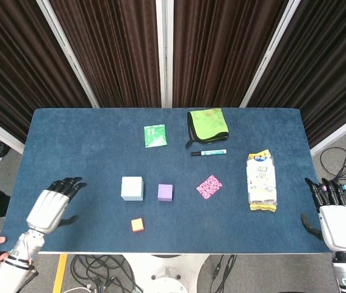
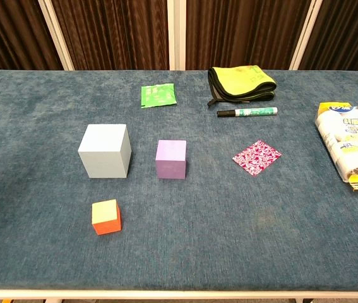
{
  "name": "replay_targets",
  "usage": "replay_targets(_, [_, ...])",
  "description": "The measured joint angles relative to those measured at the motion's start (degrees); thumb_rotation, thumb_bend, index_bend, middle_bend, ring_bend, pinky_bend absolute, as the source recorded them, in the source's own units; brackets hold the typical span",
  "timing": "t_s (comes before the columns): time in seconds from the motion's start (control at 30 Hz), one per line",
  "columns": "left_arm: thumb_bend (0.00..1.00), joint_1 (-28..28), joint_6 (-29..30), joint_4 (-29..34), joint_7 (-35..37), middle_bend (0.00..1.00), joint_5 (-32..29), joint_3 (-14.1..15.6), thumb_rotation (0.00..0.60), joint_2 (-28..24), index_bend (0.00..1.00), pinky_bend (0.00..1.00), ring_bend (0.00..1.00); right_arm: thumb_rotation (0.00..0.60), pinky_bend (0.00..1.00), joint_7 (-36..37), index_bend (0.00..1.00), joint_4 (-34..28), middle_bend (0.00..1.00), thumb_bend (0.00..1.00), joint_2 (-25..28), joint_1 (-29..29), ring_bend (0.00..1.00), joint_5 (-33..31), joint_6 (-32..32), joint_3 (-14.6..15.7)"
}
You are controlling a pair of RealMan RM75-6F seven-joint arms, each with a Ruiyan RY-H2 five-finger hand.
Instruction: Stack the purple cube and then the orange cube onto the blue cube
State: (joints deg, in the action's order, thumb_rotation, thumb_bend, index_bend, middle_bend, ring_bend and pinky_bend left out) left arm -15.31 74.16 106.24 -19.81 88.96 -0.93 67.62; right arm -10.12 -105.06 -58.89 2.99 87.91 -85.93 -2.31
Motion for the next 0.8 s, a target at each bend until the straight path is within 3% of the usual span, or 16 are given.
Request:
replay_targets(0.57, [0.13, -5.27, -5.73, 8.48, -16.13, 0.29, -6.92, -2.56, 0.6, 5.35, 0.28, 0.27, 0.2, 0.6, 0.0, 2.29, 0.0, 0.13, 0.17, 0.27, 0.93, -0.36, 0.0, -0.19, -0.61, -0.3])
replay_targets(0.67, [0.13, -6.85, -6.4, 10.89, -21.9, 0.3, -10.43, -3.8, 0.6, 7.22, 0.28, 0.27, 0.2, 0.6, 0.0, 2.9, 0.0, 0.01, 0.17, 0.27, 1.29, -0.34, 0.0, -0.77, -0.59, -0.63])
replay_targets(0.8, [0.13, -9.28, -6.03, 14.54, -30.82, 0.3, -19.59, -5.95, 0.6, 10.97, 0.28, 0.27, 0.2, 0.6, 0.0, 3.95, 0.0, -0.09, 0.17, 0.27, 1.71, -0.46, 0.0, -0.72, -0.95, -0.81])
